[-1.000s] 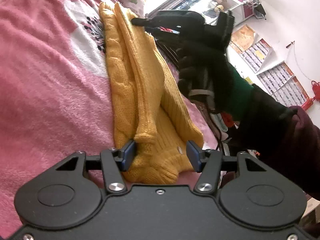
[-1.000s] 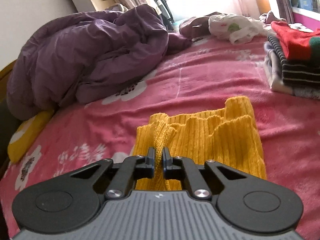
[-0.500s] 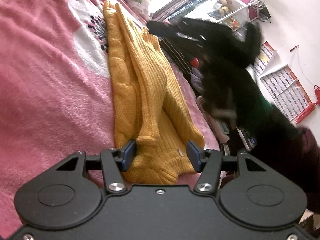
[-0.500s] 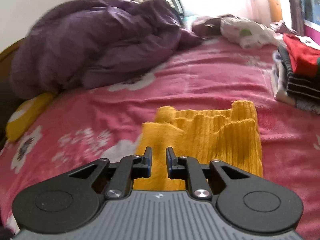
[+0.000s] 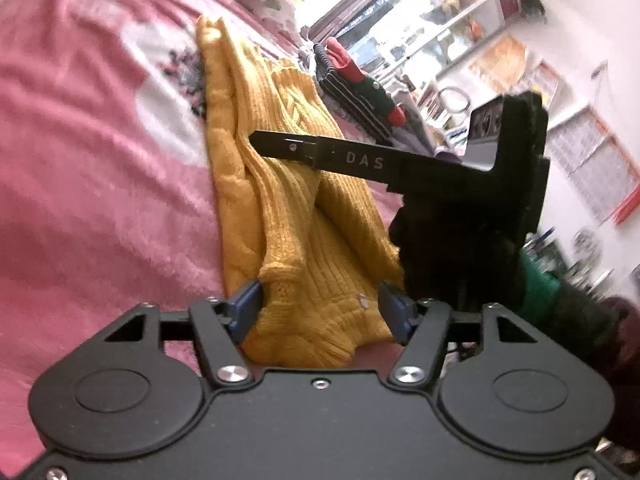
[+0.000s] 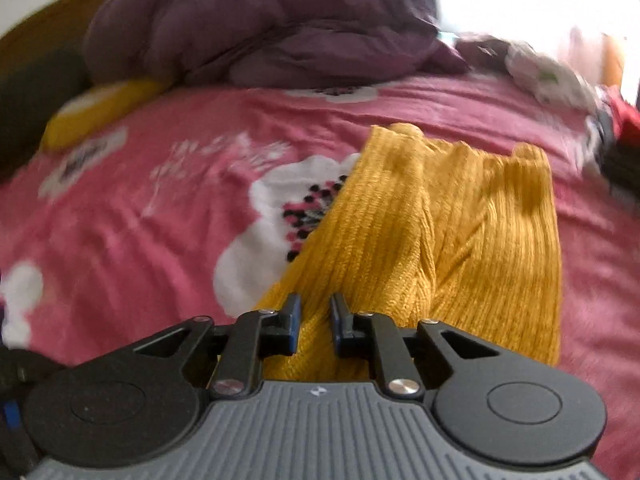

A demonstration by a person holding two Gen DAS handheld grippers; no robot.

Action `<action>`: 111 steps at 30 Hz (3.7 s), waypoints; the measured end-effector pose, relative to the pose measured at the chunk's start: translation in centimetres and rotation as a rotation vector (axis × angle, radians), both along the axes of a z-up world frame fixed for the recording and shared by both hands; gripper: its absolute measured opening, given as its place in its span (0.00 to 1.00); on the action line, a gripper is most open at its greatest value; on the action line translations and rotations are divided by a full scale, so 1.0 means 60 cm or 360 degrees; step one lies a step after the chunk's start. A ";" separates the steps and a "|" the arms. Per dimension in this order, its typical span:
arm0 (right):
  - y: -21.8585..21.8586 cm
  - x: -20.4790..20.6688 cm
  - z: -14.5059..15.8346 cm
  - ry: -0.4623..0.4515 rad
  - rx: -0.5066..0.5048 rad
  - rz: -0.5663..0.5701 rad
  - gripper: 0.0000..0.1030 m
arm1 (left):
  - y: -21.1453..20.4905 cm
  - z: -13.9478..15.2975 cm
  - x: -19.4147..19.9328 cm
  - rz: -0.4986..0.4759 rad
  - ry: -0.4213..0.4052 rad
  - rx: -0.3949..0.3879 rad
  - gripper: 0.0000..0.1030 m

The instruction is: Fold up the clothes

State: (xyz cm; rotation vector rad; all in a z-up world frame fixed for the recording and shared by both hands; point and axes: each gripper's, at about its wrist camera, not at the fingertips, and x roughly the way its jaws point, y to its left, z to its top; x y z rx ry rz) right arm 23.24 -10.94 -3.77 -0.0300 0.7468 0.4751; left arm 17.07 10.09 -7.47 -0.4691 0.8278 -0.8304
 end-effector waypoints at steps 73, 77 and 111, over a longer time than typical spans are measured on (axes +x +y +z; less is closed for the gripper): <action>-0.117 -0.322 -0.098 -0.0663 -0.0589 0.0046 0.32 | -0.174 -0.050 -0.133 0.0078 -0.1140 0.1360 0.49; -0.123 -0.316 -0.094 -0.0615 -0.0520 0.0048 0.28 | -0.180 -0.047 -0.136 0.0084 -0.1085 0.1337 0.35; -0.219 -0.321 0.077 -0.0788 0.0219 -0.0069 0.25 | -0.106 0.133 -0.098 0.0336 -0.1050 0.0515 0.28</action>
